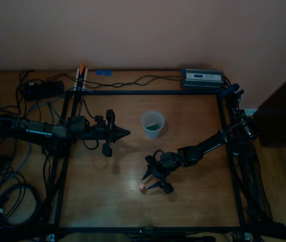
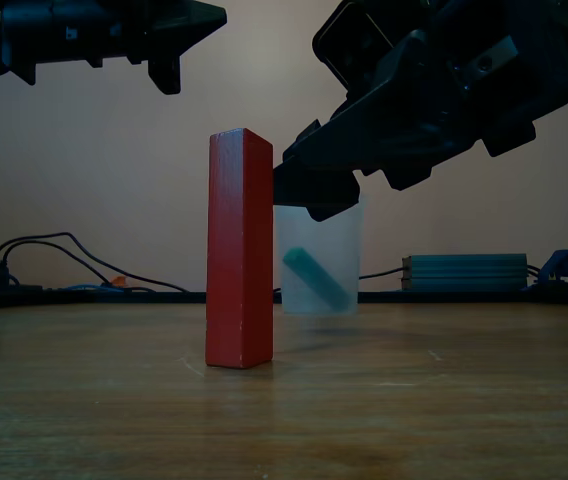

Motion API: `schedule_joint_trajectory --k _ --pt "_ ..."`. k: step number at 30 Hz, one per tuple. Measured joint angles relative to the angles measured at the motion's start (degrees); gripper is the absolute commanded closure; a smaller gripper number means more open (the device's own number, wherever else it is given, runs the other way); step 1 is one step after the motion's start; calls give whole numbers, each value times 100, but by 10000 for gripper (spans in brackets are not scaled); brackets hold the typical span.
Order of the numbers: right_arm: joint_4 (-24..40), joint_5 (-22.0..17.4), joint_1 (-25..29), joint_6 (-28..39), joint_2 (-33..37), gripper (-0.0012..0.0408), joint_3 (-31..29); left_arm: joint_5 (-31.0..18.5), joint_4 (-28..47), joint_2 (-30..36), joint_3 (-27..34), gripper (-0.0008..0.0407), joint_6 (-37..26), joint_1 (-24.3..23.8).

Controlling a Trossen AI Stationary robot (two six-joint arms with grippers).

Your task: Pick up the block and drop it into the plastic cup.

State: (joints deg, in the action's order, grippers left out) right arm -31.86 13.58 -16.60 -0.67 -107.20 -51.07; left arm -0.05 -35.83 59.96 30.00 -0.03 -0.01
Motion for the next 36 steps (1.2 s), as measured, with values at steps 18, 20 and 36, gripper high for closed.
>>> schedule_joint_trajectory --k 18,20,36 --pt "-72 39 -11 44 -468 177 -361 0 2 0 0 399 0 0" --pt "-76 114 -26 74 -621 175 -490 0 -2 0 0 399 0 0" --pt "61 190 -37 111 -785 245 -719 0 -2 0 0 399 0 -2"
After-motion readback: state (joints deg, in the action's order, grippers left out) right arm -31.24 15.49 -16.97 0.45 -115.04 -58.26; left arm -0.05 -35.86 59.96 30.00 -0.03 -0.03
